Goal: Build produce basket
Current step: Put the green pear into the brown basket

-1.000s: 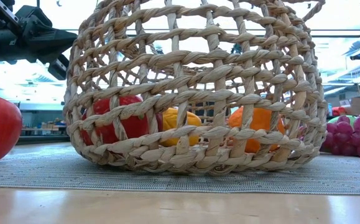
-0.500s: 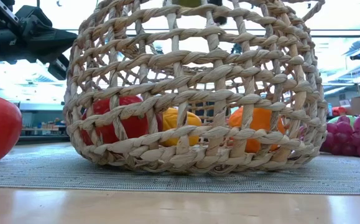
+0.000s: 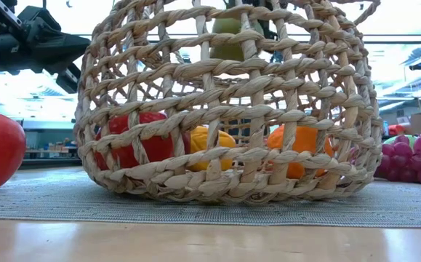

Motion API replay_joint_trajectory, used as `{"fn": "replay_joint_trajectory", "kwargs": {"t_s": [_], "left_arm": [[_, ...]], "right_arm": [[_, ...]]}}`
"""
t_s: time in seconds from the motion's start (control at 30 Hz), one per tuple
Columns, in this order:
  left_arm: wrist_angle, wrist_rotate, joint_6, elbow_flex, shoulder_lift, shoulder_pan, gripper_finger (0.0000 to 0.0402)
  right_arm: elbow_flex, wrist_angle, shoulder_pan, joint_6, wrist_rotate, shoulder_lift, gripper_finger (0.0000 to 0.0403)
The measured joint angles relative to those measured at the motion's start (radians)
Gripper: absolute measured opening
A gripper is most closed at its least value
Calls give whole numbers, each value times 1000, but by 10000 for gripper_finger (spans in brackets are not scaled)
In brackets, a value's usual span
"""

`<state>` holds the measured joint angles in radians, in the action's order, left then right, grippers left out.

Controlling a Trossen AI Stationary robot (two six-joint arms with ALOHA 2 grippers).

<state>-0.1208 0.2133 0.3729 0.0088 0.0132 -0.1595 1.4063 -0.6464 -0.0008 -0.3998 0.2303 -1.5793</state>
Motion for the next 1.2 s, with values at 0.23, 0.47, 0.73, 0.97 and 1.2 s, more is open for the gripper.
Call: {"fn": "replay_joint_trajectory", "kwargs": {"t_s": [0.23,0.47,0.73,0.97,1.2], "left_arm": [[-2,0,1,0,10,0,28],[1,0,1,0,18,0,33],[0,0,1,0,19,0,32],[0,0,1,0,19,0,29],[0,0,0,0,19,0,36]], "right_arm": [[1,-1,7,55,34,-64,362],[1,-20,19,161,92,-128,362],[0,-92,33,281,58,-134,362],[1,-136,24,261,66,-131,362],[1,-135,13,236,33,-131,376]]}}
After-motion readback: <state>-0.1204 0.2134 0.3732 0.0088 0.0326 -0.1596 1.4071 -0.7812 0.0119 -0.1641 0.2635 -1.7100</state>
